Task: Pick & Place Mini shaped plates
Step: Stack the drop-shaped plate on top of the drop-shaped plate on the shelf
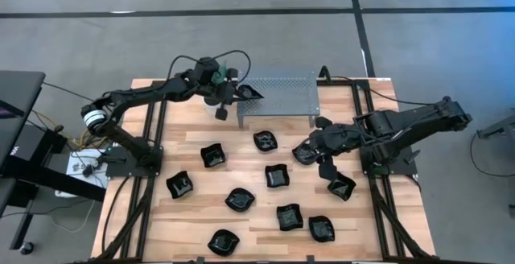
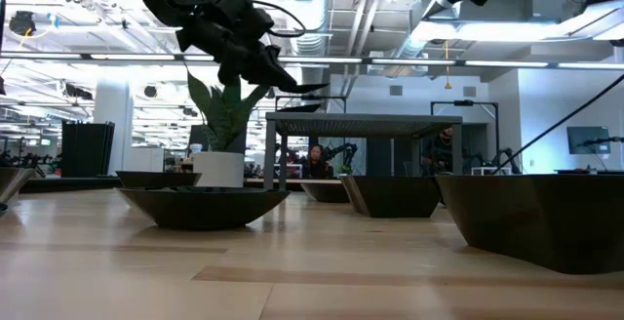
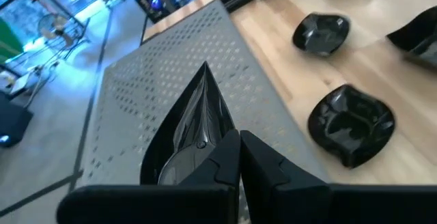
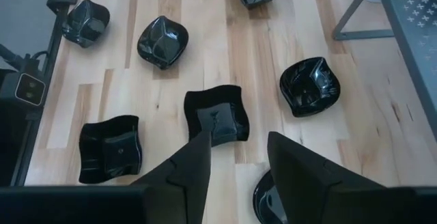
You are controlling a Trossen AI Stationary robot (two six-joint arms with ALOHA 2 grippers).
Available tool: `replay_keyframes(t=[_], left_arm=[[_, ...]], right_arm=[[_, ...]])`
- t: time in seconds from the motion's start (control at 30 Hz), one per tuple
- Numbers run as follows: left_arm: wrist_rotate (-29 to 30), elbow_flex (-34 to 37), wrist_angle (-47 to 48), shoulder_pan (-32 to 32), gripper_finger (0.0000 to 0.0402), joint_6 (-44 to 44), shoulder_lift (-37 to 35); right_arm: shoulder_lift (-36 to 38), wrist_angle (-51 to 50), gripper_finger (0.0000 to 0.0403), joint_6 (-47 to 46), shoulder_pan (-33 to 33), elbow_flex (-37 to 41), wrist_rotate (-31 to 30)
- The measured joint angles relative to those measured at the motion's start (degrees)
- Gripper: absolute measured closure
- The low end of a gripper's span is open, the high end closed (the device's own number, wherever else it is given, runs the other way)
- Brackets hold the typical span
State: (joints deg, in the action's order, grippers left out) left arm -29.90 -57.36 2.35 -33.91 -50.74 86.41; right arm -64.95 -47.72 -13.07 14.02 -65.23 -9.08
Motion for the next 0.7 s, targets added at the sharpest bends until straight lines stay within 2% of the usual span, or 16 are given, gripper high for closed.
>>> replay_keyframes(t=[0.27,0.43,0.7], left_arm=[[2.2,0.0,0.2,-0.3,0.0394,1.1,0.0],[6.4,0.0,1.2,-0.2,0.0394,2.9,0.0],[6.3,0.0,3.6,-0.2,0.0394,3.0,0.8]], right_arm=[[0.0,0.0,0.0257,0.0,0.0,0.0,0.0],[0.0,0.0,0.0259,0.0,0.2,0.0,0.2],[0.0,0.0,0.0260,0.0,0.2,0.0,0.2]])
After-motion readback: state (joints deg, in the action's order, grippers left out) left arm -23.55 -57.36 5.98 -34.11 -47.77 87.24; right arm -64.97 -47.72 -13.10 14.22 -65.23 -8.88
